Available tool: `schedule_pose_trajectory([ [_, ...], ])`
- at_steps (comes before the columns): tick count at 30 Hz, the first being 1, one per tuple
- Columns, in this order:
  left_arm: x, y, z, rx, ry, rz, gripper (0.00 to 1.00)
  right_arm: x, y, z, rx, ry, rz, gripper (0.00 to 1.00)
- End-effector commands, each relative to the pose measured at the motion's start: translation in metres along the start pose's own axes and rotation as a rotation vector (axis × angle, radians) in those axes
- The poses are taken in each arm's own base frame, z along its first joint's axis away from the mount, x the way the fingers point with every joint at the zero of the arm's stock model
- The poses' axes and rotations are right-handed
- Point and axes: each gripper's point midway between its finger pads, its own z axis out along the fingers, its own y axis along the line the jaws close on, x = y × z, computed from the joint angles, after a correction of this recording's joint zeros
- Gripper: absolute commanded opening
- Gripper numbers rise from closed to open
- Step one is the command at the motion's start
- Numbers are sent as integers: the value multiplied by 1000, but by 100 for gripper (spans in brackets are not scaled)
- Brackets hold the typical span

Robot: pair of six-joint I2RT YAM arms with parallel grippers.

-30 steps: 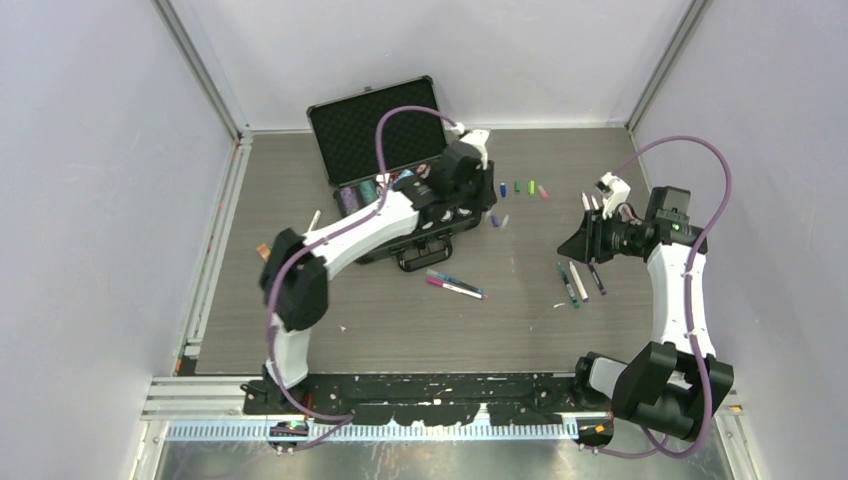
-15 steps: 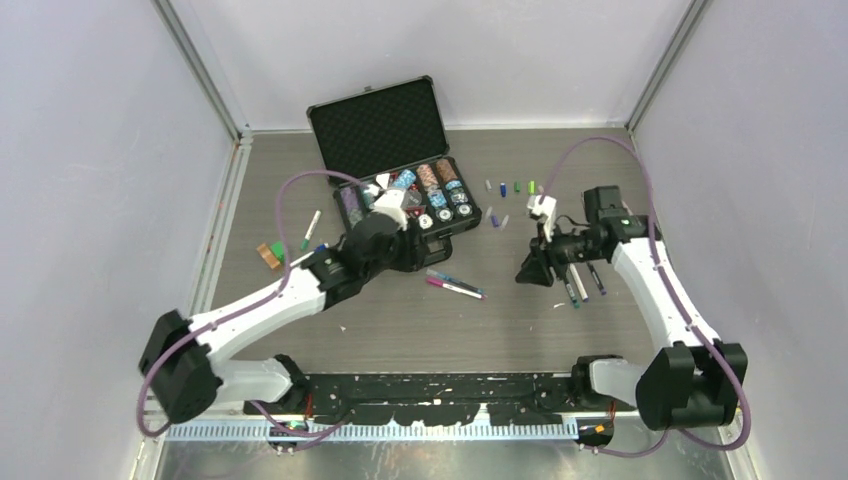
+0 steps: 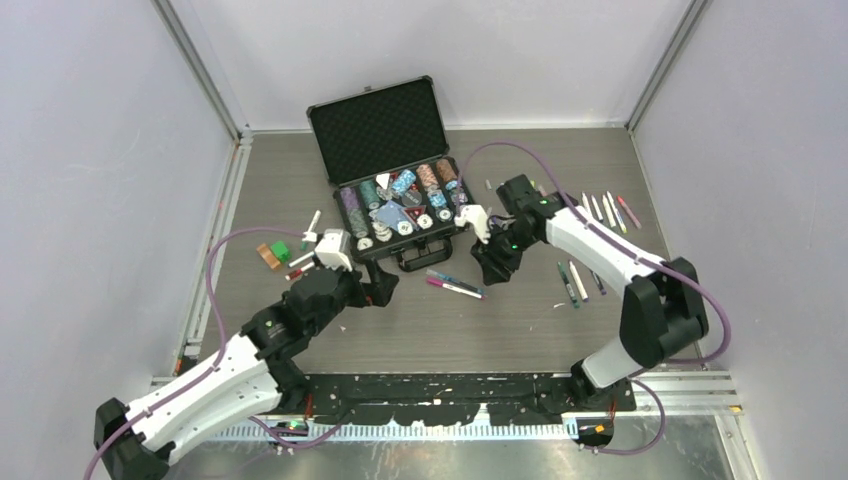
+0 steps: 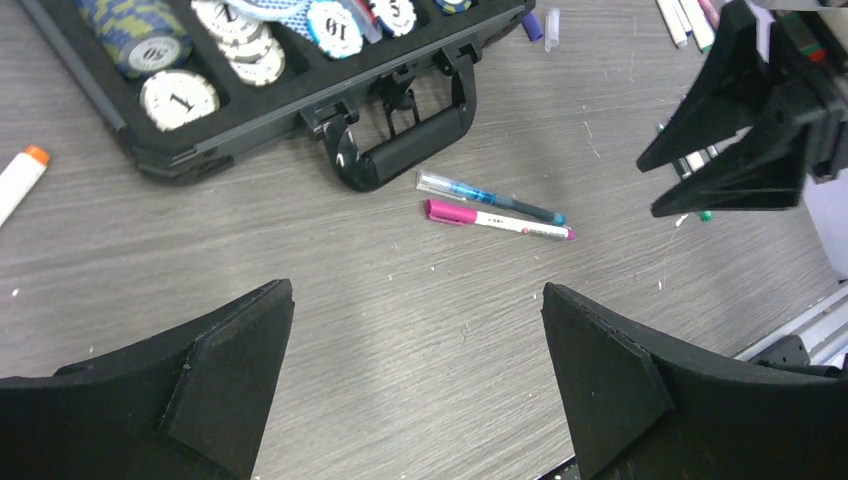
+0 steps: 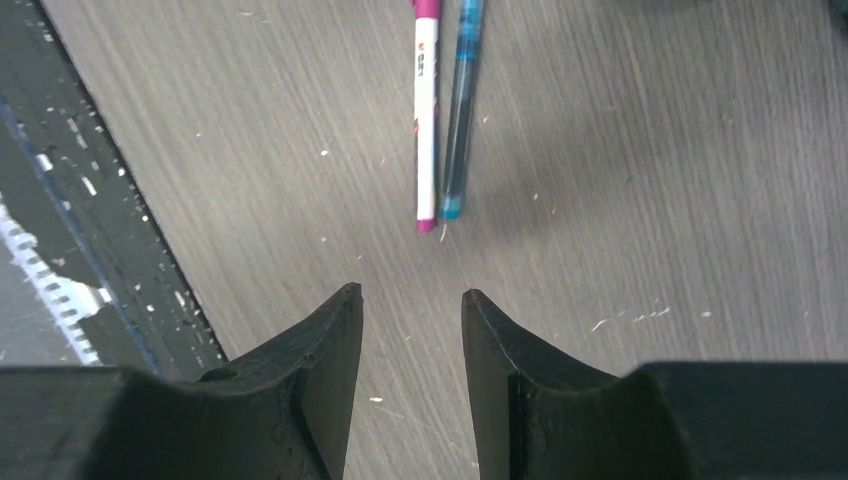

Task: Open the pen caps
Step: Pick up the pen from the center of the board.

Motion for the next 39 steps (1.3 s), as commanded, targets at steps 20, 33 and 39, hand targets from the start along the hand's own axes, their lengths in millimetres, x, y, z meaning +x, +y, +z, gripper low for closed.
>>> schedule_pose_trajectory([
  [20, 11, 34, -21, -92, -61, -117, 98, -33, -29, 80, 182, 149, -2, 35],
  [33, 17, 39, -21, -105, -52, -123, 98, -31, -35, 102, 190, 212, 2, 30],
  [39, 16, 38, -21, -102, -57, -129, 98, -25, -39, 107, 218, 242, -8, 29],
])
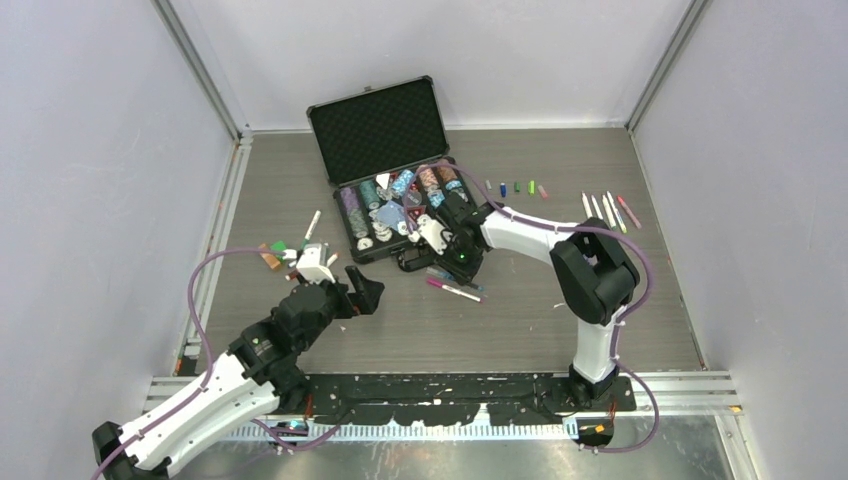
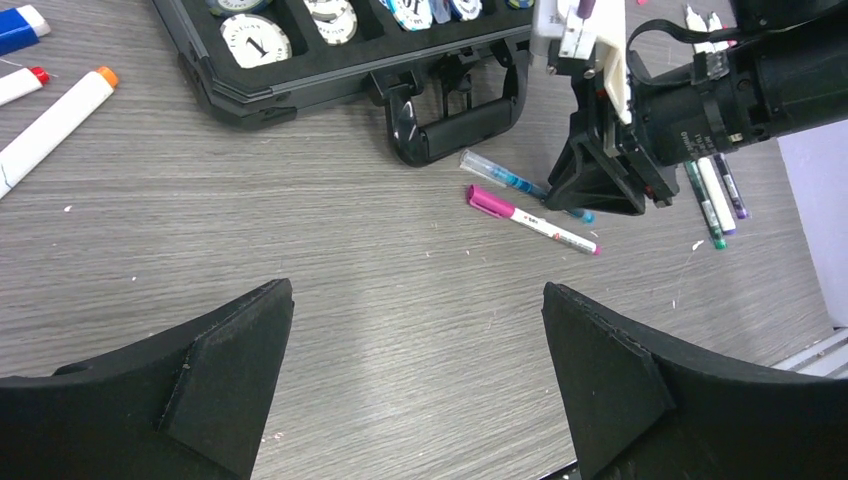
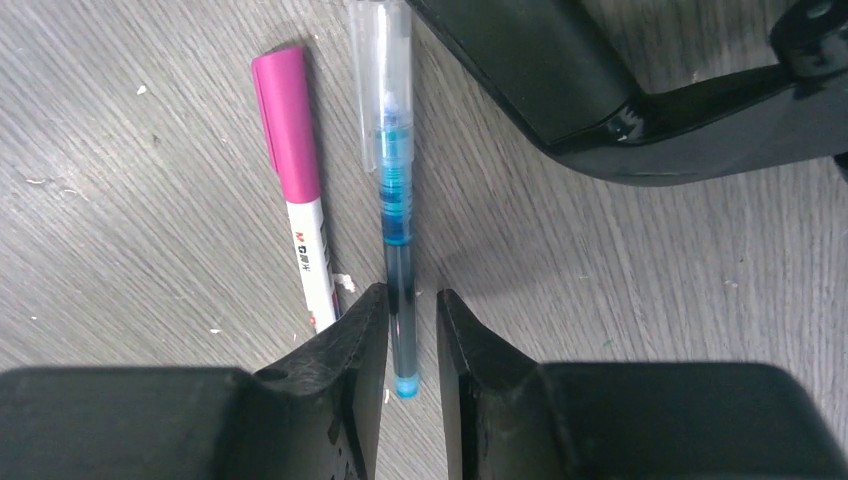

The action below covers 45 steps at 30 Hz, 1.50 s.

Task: Open the pen caps
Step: Pick up the pen from the center of the board.

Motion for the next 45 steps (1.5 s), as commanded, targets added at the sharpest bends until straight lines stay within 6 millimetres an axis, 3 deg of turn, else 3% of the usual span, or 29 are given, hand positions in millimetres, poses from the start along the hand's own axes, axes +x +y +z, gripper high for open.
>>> schedule_pose_trajectory([
  [1, -6, 1, 0, -8, -30, -21, 98, -14, -9, 3, 51, -17, -14, 30],
  [7, 2, -7, 5, 36, -15, -86, 98, -10, -9, 10, 73, 8, -22, 28],
  [14, 15, -29, 16, 145, 1, -290, 97, 3, -2, 10, 53, 27, -40, 1],
  [20, 18, -49, 24, 262, -6, -489, 96, -9, 9, -32, 40, -89, -91, 0],
  [27, 1, -68, 29, 330, -45, -560, 96, -9, 27, -70, -47, -213, -100, 0],
  [31, -10, -83, 34, 371, -53, -614, 95, -15, 60, -90, -237, -330, -95, 0],
  [35, -23, -105, 42, 436, -59, -666, 89, -25, 84, -108, -399, -424, -58, 0],
  [39, -32, -123, 52, 493, -70, -685, 78, -29, 90, -111, -448, -442, -45, 1],
  [45, -29, -142, 73, 533, -42, -685, 62, -29, 90, -106, -464, -437, -29, 0],
])
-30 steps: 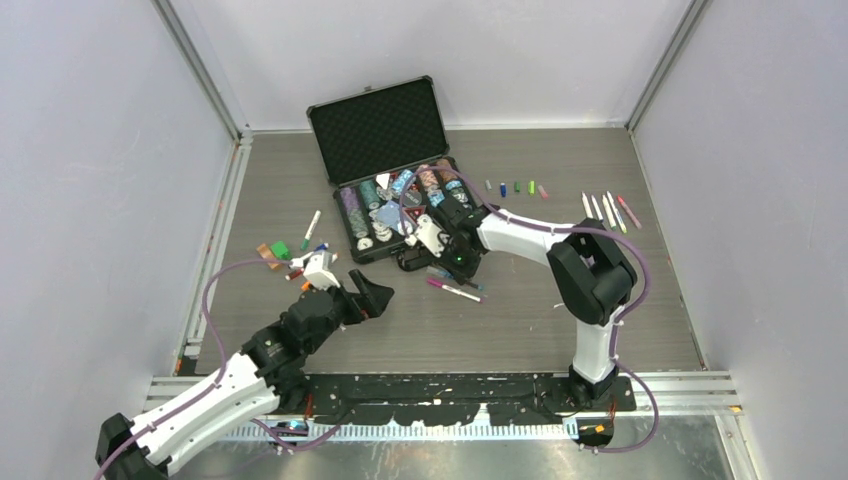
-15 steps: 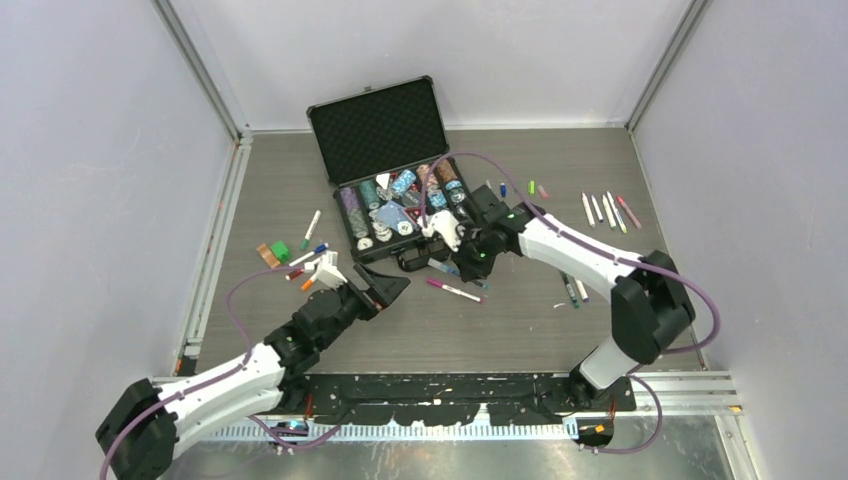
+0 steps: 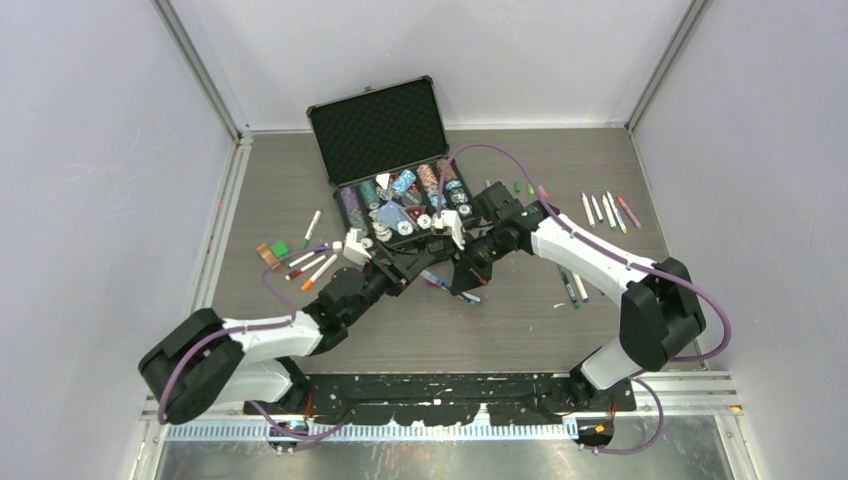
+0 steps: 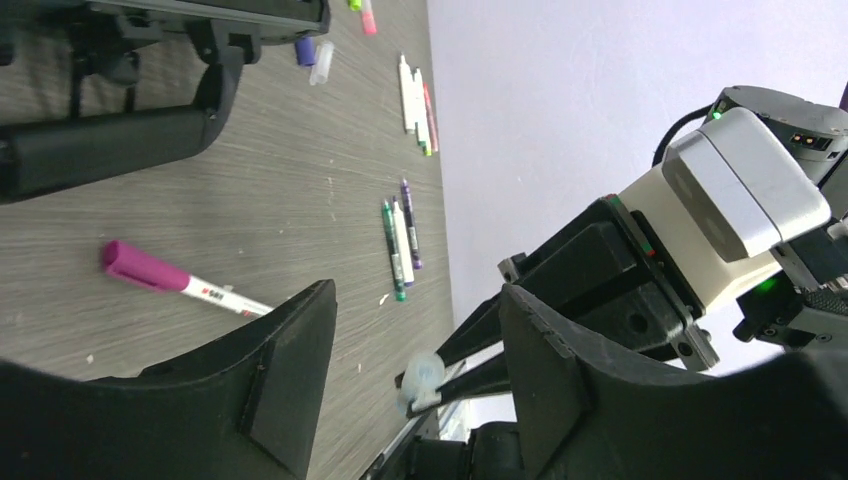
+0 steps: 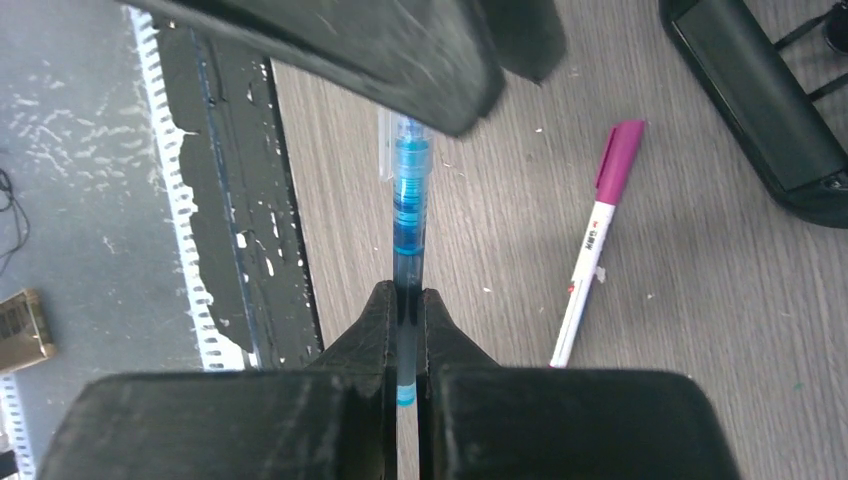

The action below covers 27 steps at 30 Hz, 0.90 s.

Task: Open the pen caps
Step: Pick up the pen from the center of the board, then open the pen cap from the pen.

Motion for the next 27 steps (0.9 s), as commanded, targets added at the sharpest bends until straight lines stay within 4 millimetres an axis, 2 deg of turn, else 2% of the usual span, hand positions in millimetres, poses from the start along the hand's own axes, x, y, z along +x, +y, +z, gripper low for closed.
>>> schedule_pose_trajectory([
  [1, -6, -47, 14, 171, -15, -36, 59, -8, 10, 1, -65, -42, 12, 0],
  [5, -5, -49, 20, 181, -14, -36, 48, -8, 8, 3, -51, -43, 30, 1],
  [17, -12, -34, 8, 30, -20, 71, 47, -16, -18, 2, 67, -92, 126, 0],
  [24, -11, -31, 7, 12, -12, 82, 41, -17, -19, 3, 65, -103, 143, 0],
  [27, -11, -32, 10, 17, -9, 91, 31, -15, -17, 5, 49, -100, 149, 0],
])
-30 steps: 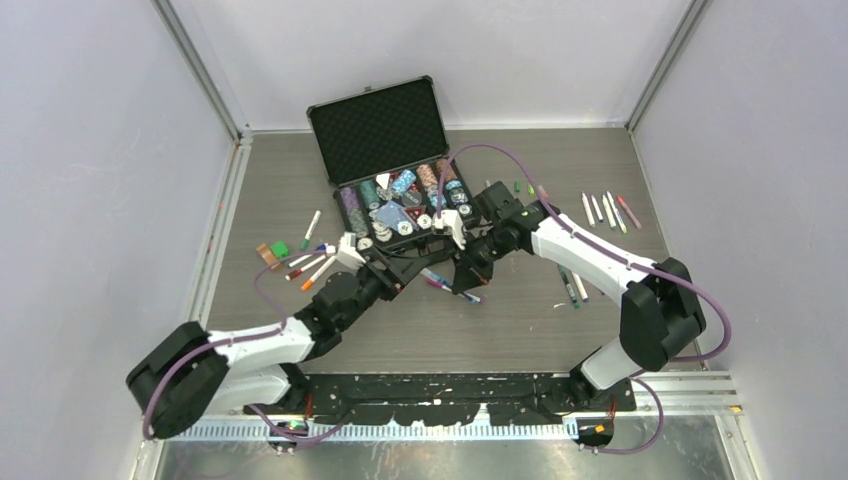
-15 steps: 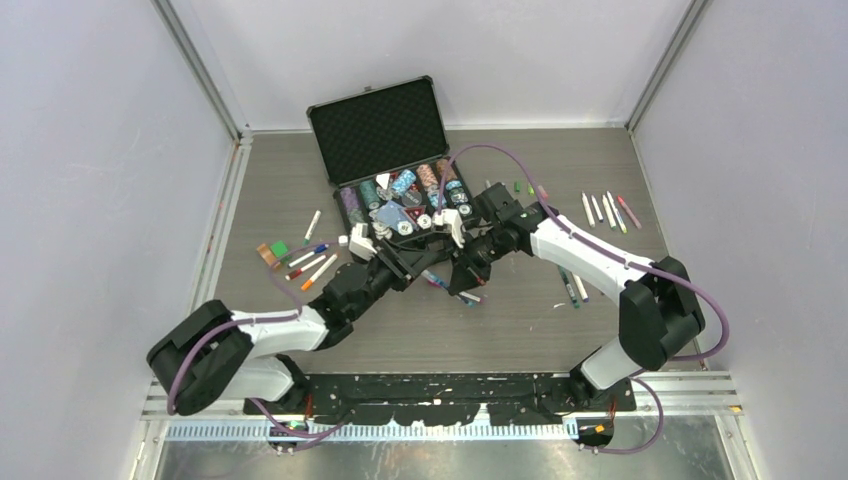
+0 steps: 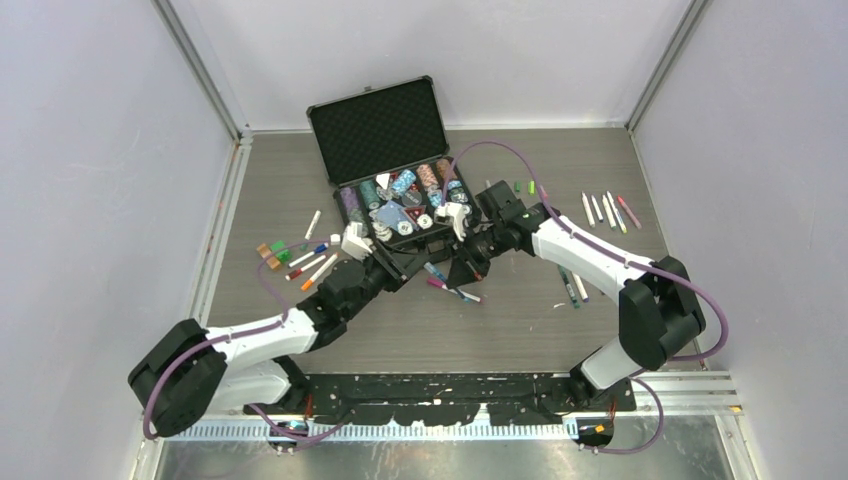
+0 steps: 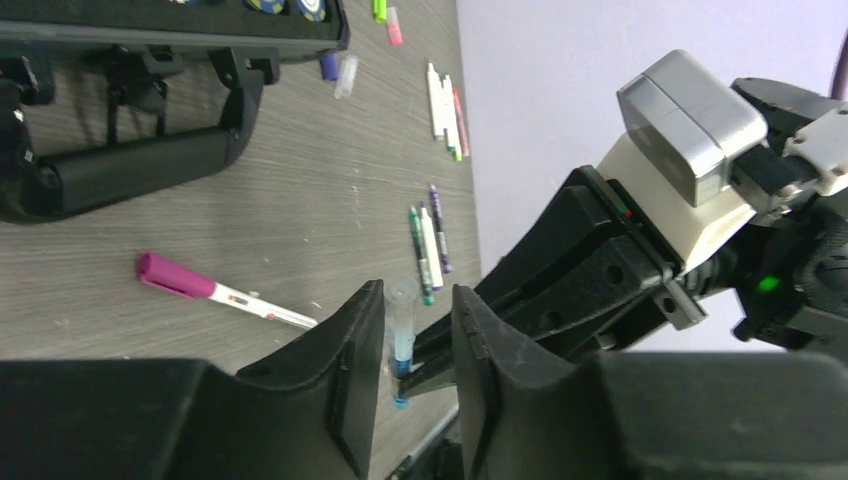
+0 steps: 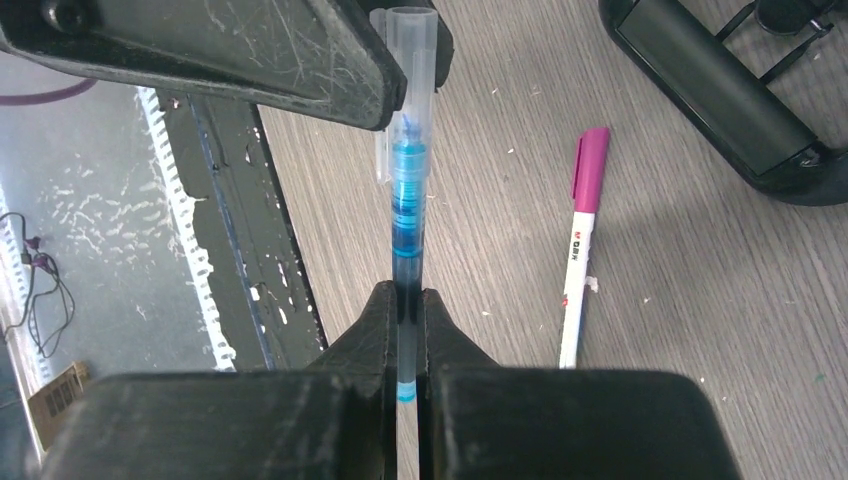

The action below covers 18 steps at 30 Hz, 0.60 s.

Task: Open the pen caps
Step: Open the pen cap from the pen.

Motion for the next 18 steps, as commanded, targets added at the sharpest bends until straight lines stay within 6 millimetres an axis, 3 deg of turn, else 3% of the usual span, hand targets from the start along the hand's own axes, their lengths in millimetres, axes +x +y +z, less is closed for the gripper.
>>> schedule_pose_trajectory([
  [1, -7, -22, 5, 55, -17, 27, 29, -5, -4, 1, 7, -25, 1, 0],
  [18, 0, -15, 18, 28, 10, 47, 31, -5, -2, 2, -8, -28, 9, 1],
])
